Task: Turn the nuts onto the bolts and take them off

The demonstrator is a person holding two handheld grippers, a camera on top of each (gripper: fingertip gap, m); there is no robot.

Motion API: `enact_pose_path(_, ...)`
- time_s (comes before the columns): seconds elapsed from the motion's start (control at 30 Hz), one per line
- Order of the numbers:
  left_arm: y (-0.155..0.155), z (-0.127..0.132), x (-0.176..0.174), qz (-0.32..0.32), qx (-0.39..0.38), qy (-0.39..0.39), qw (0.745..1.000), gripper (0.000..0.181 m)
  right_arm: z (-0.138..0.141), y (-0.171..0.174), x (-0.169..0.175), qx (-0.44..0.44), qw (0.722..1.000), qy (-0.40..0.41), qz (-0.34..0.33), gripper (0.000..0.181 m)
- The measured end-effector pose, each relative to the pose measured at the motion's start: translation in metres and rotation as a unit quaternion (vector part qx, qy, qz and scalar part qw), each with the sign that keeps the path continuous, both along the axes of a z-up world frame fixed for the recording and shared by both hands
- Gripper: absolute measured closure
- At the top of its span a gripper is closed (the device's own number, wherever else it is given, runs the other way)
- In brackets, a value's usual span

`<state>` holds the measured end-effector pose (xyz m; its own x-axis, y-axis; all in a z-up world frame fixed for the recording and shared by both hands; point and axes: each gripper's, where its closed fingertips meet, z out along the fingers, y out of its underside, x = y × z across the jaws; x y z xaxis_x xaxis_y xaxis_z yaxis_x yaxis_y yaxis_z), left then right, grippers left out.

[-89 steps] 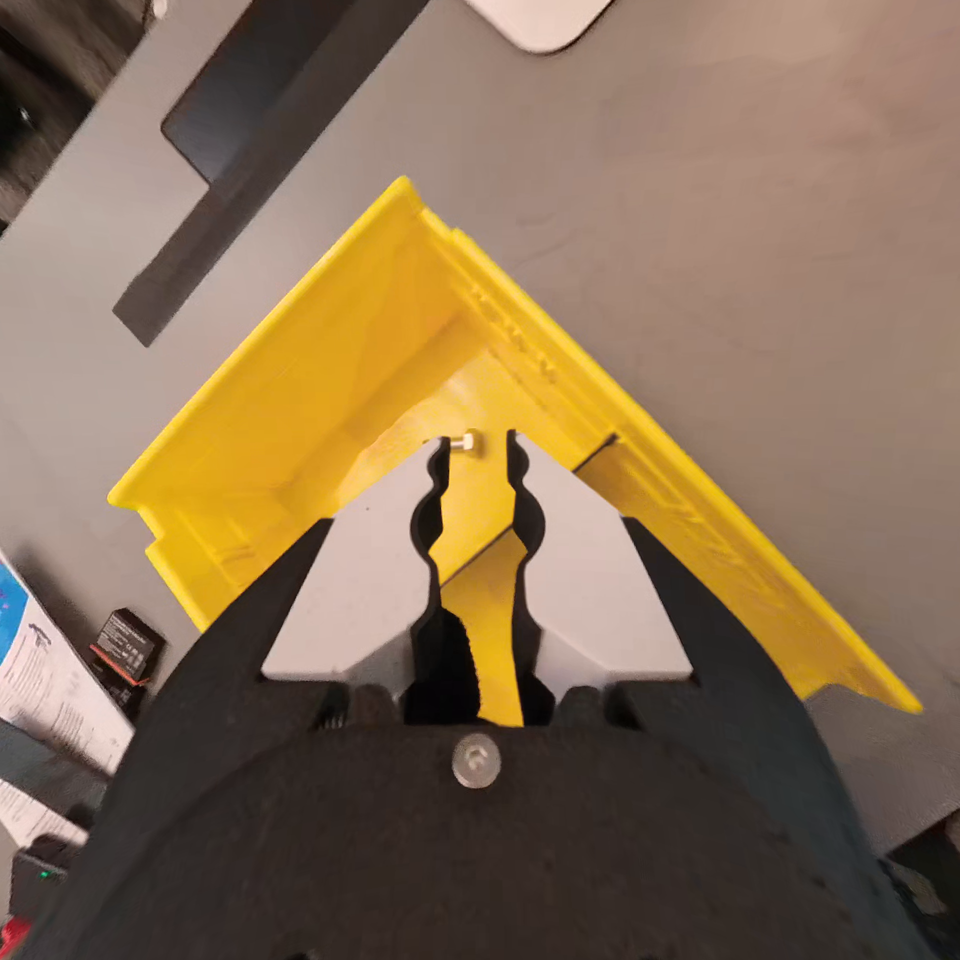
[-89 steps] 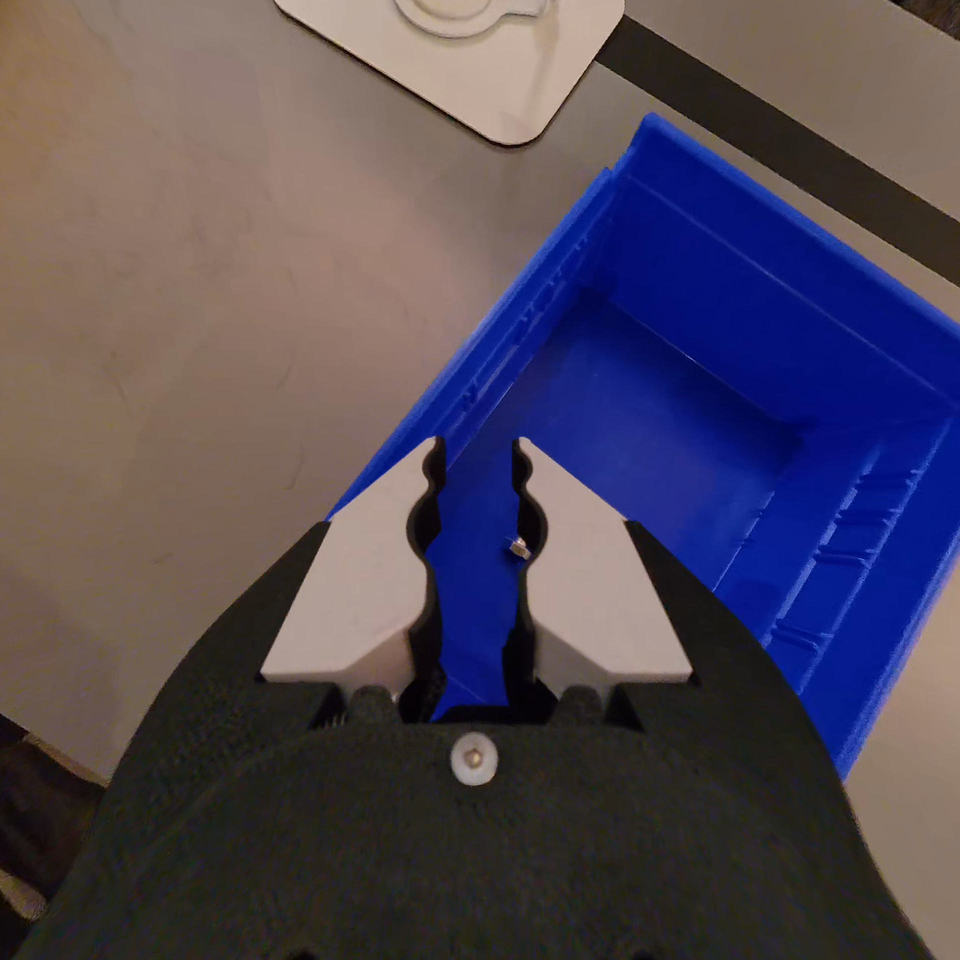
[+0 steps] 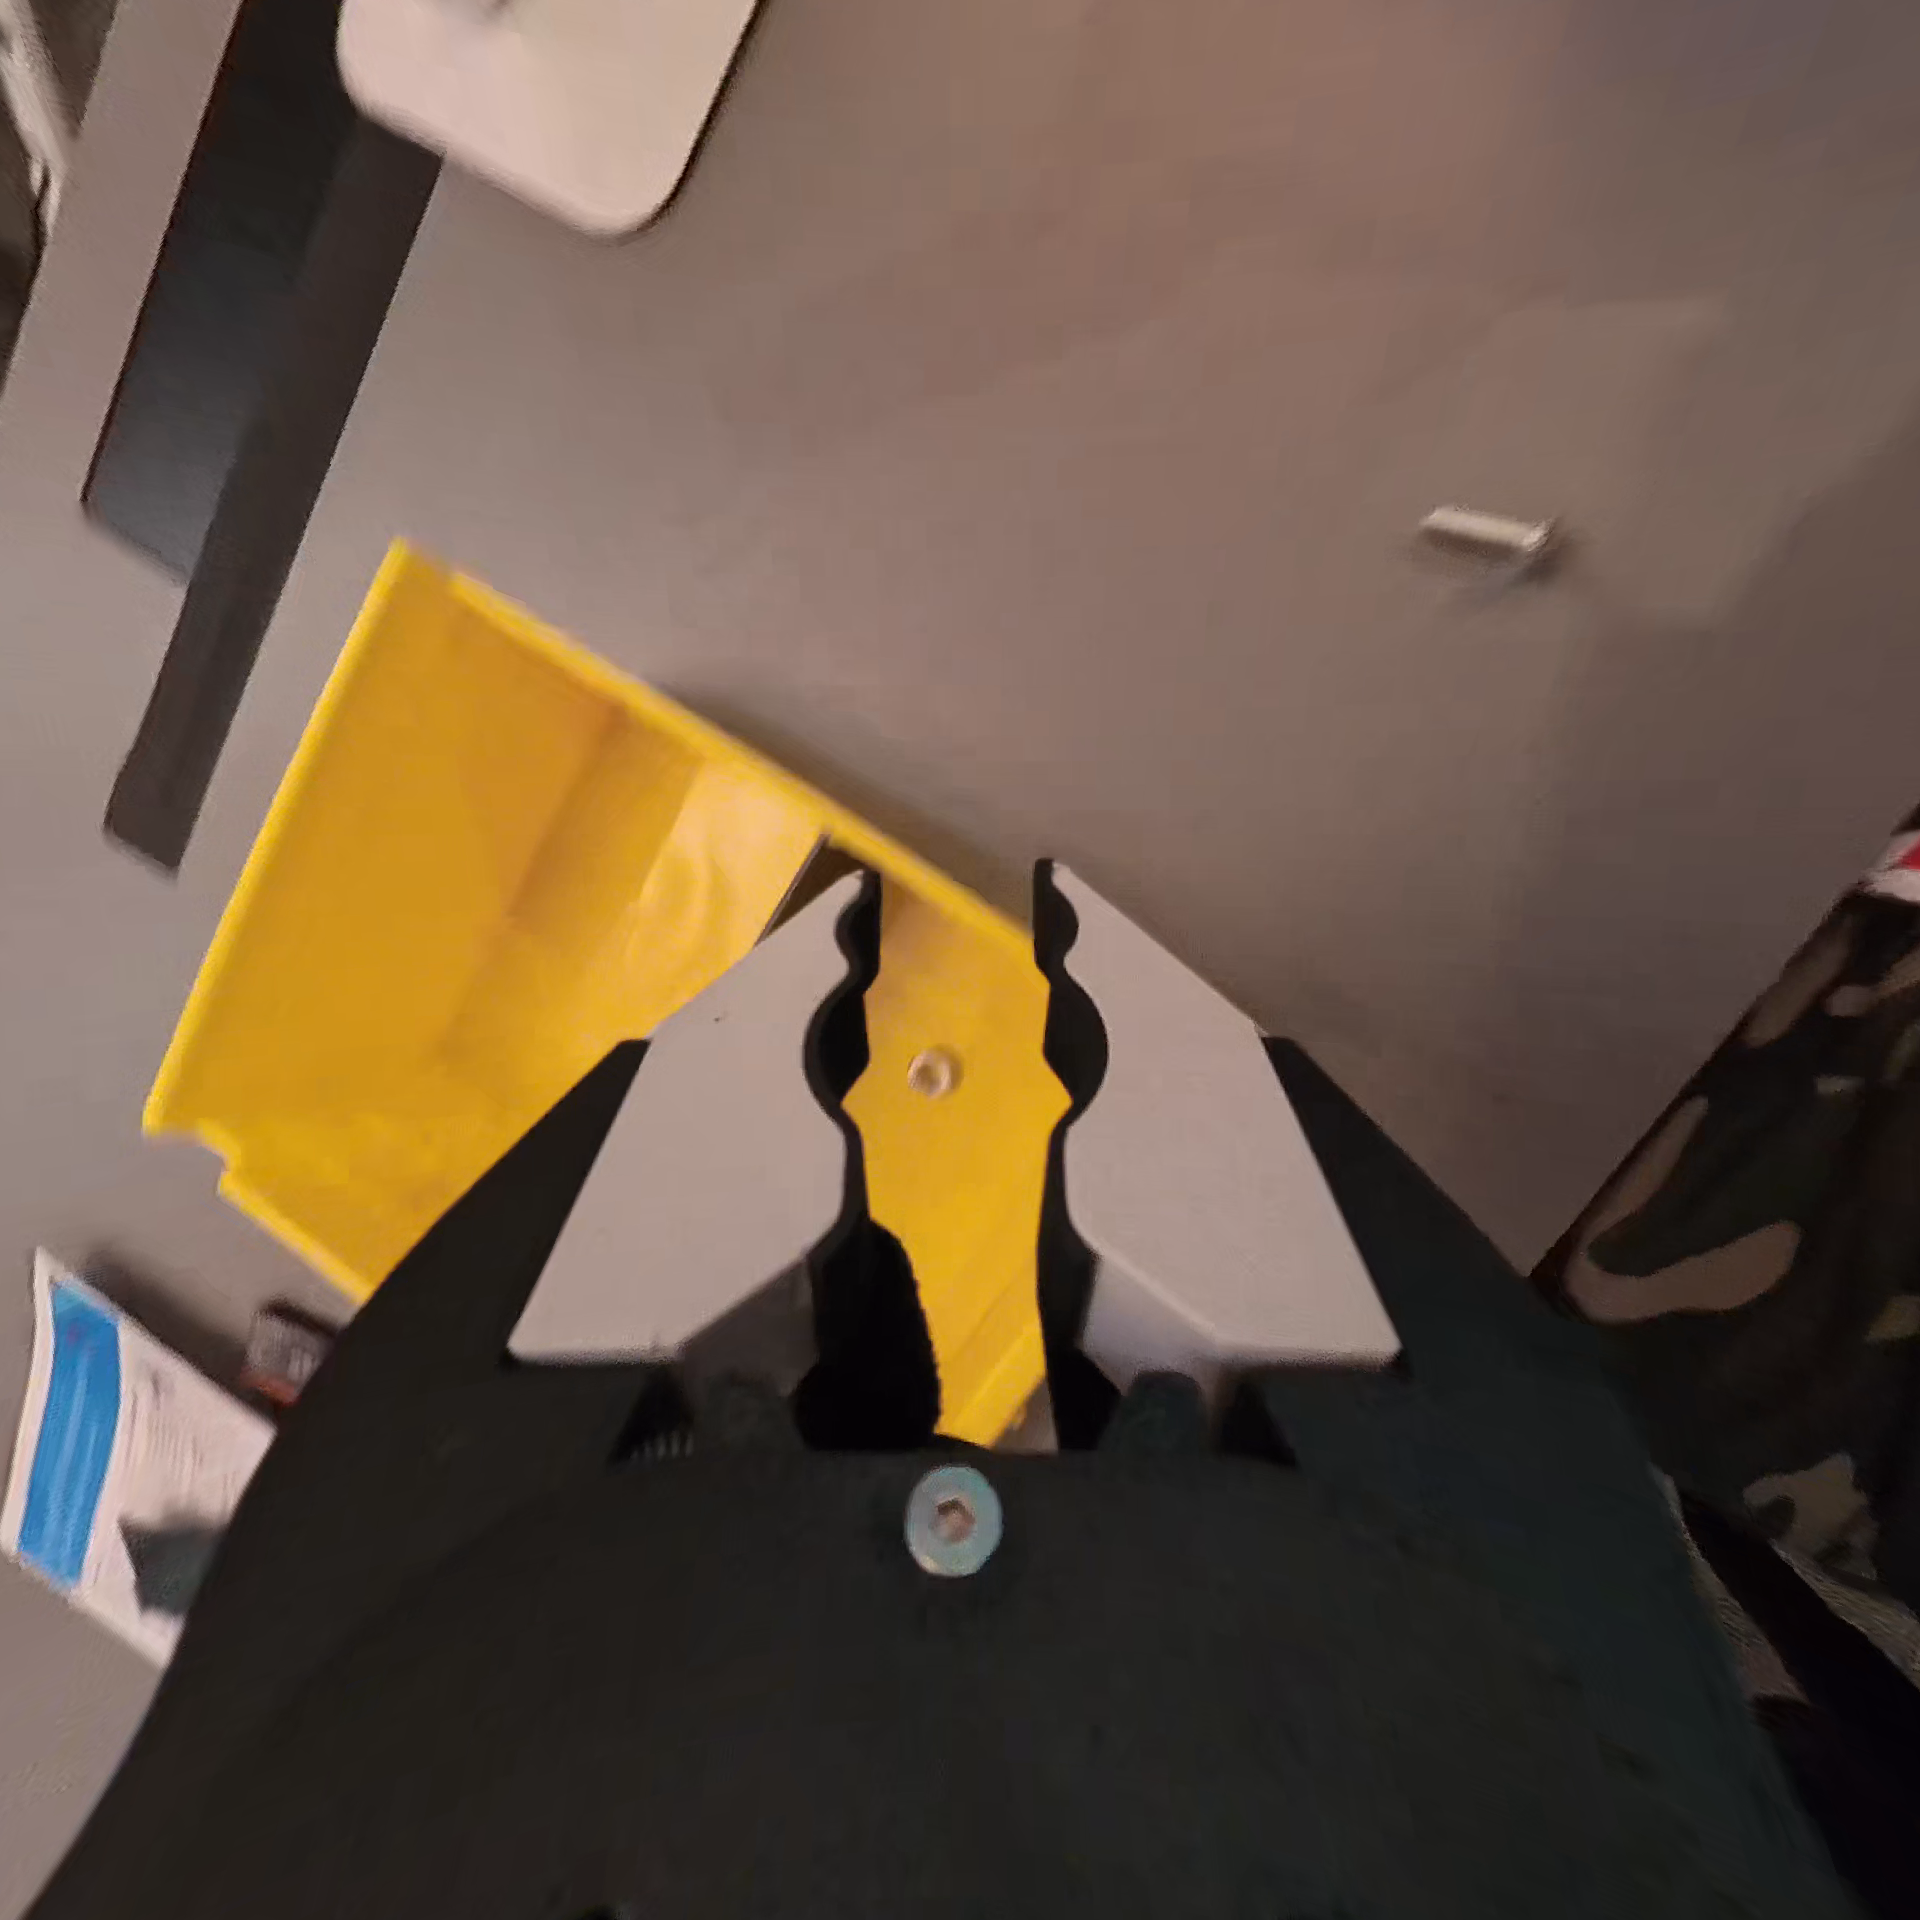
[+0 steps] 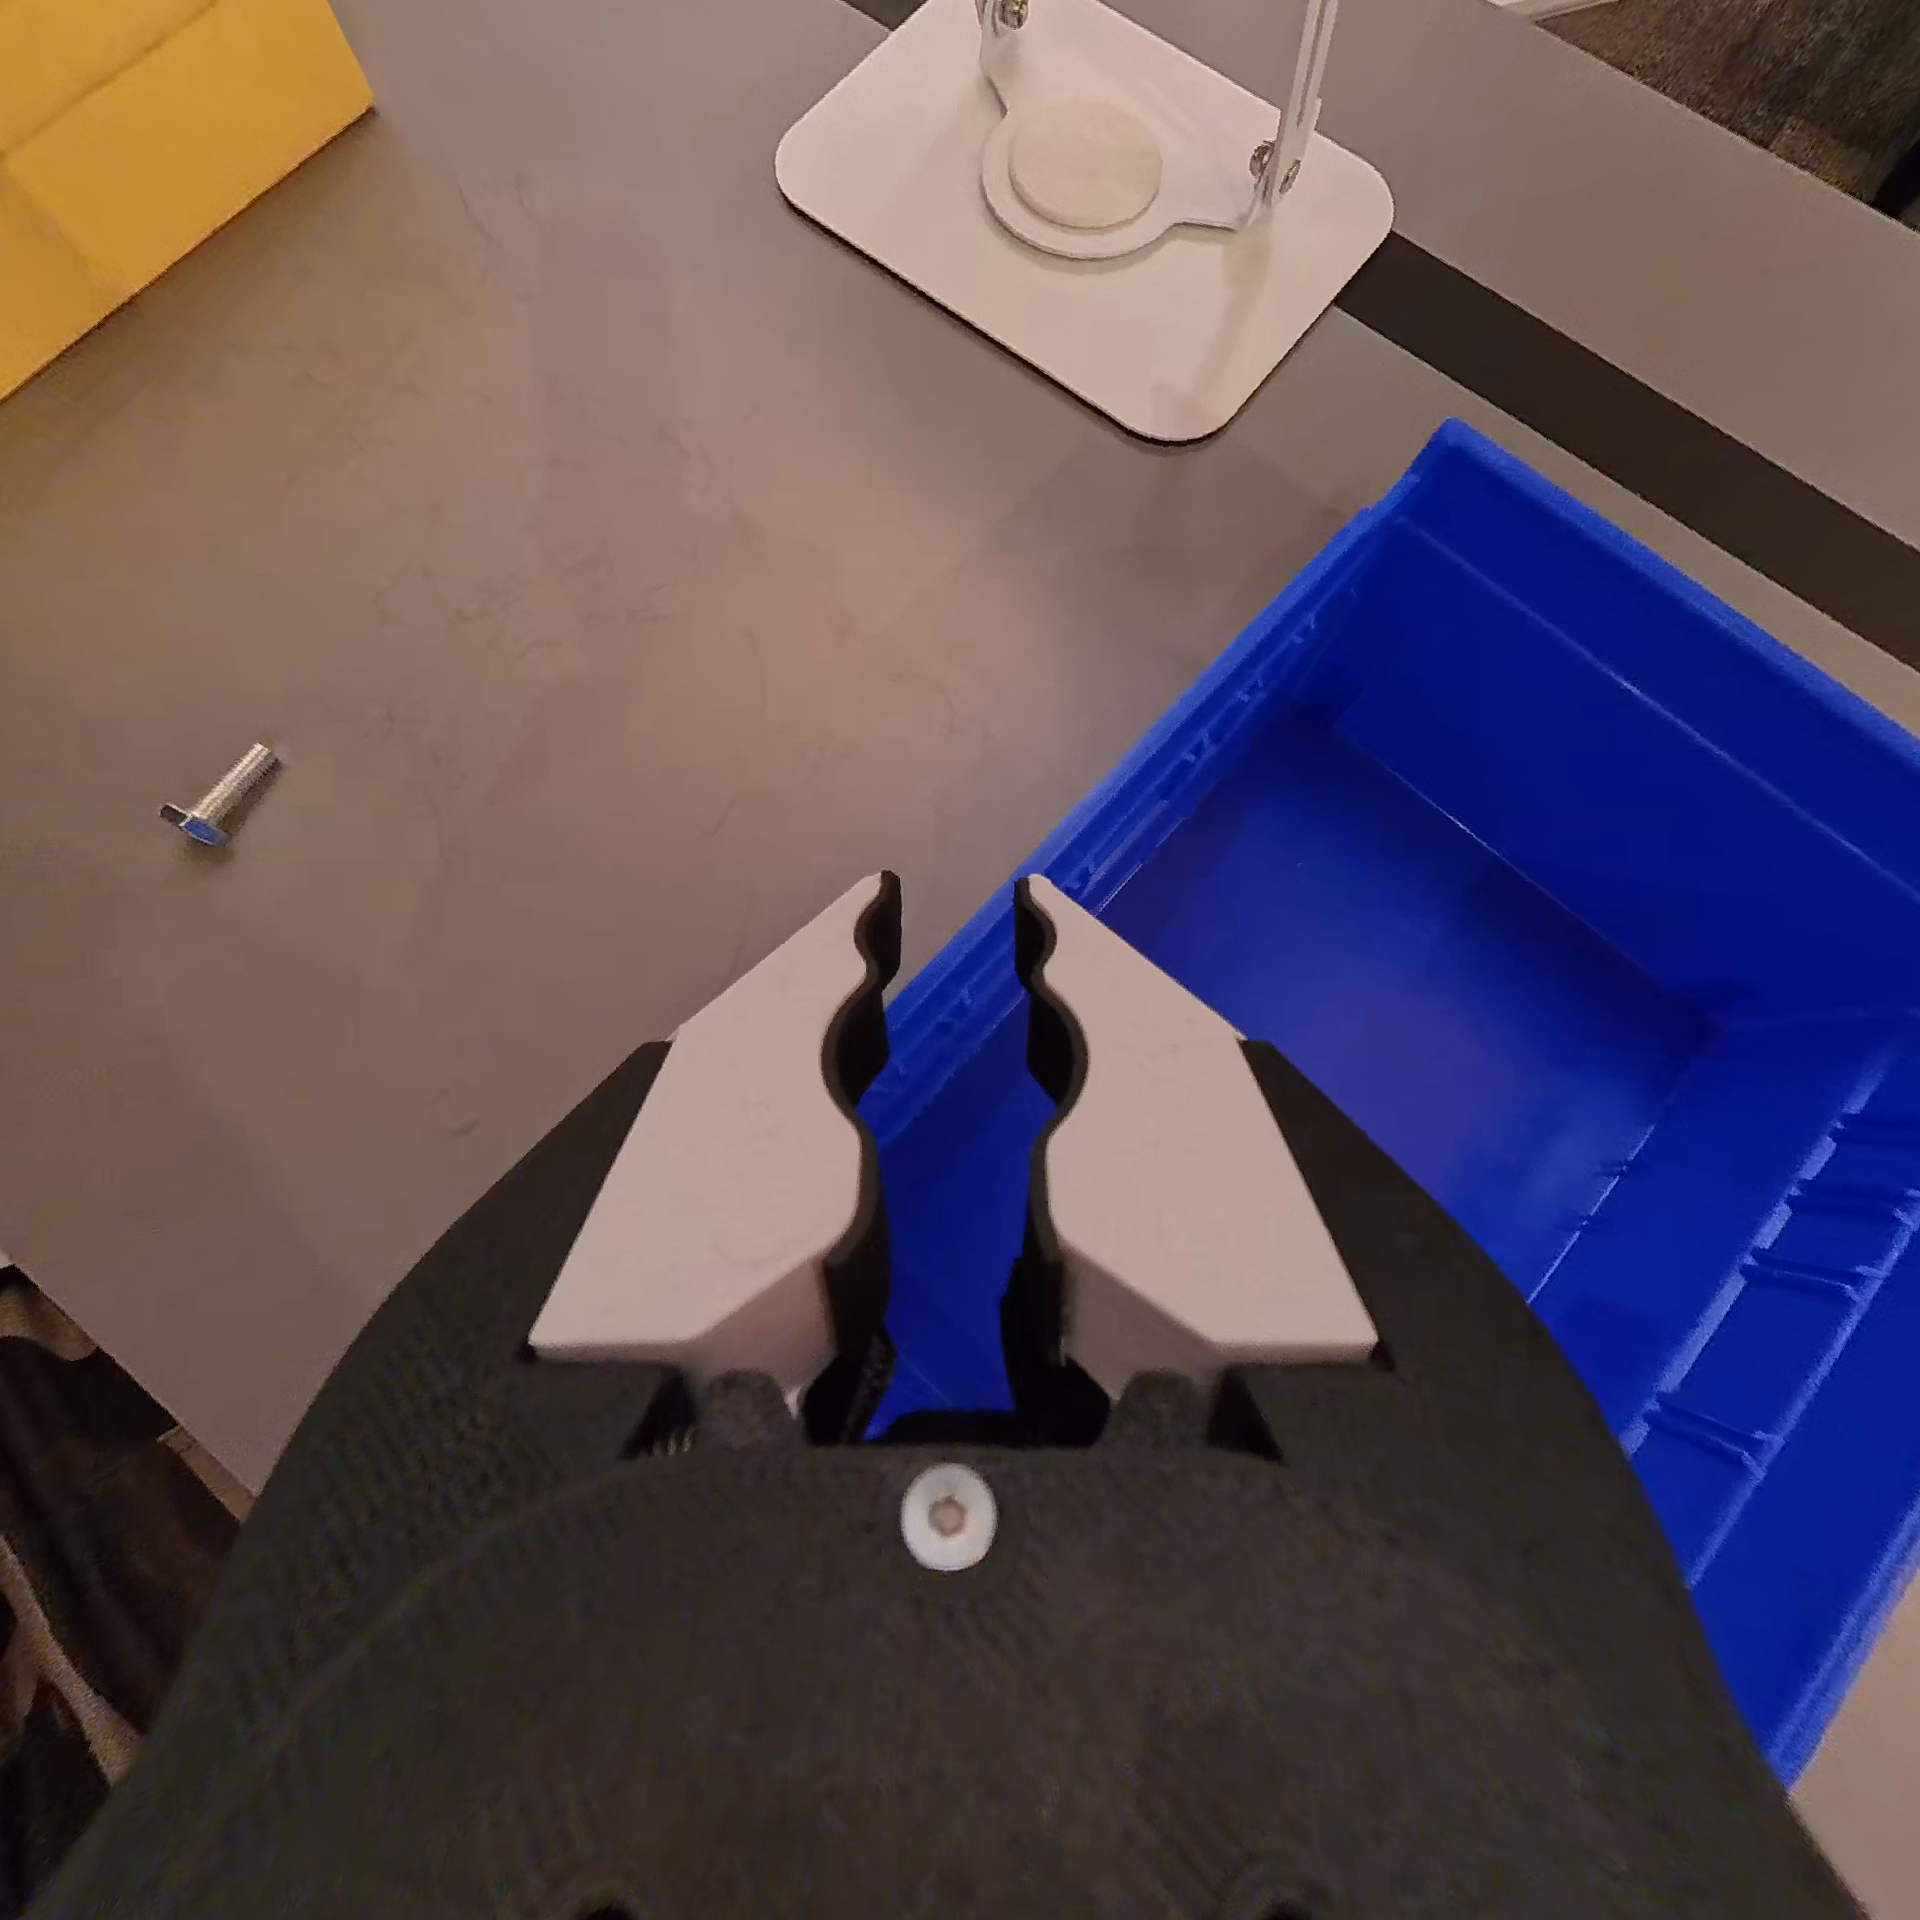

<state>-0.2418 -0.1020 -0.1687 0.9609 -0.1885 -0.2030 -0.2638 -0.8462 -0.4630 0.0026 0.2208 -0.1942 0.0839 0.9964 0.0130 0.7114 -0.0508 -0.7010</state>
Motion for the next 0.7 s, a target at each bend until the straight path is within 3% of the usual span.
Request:
enact_pose_path(0.13,-0.036,-0.033,-0.033,0.051,-0.044,-0.015,0.998,0.154,0.000,-0.003,-0.001,0.000,1.000,-0.002,0.002,0.161)
enact_pose_path(0.33,-0.057,-0.102,-0.043,0.056,-0.128,-0.032,0.990,0.150,0.001,-0.006,-0.003,0.001,1.000,-0.004,0.005,0.161)
enact_pose_path(0.7,-0.067,-0.149,-0.053,0.076,-0.175,-0.053,0.980,0.152,-0.003,-0.006,-0.003,-0.002,1.000,-0.006,0.008,0.161)
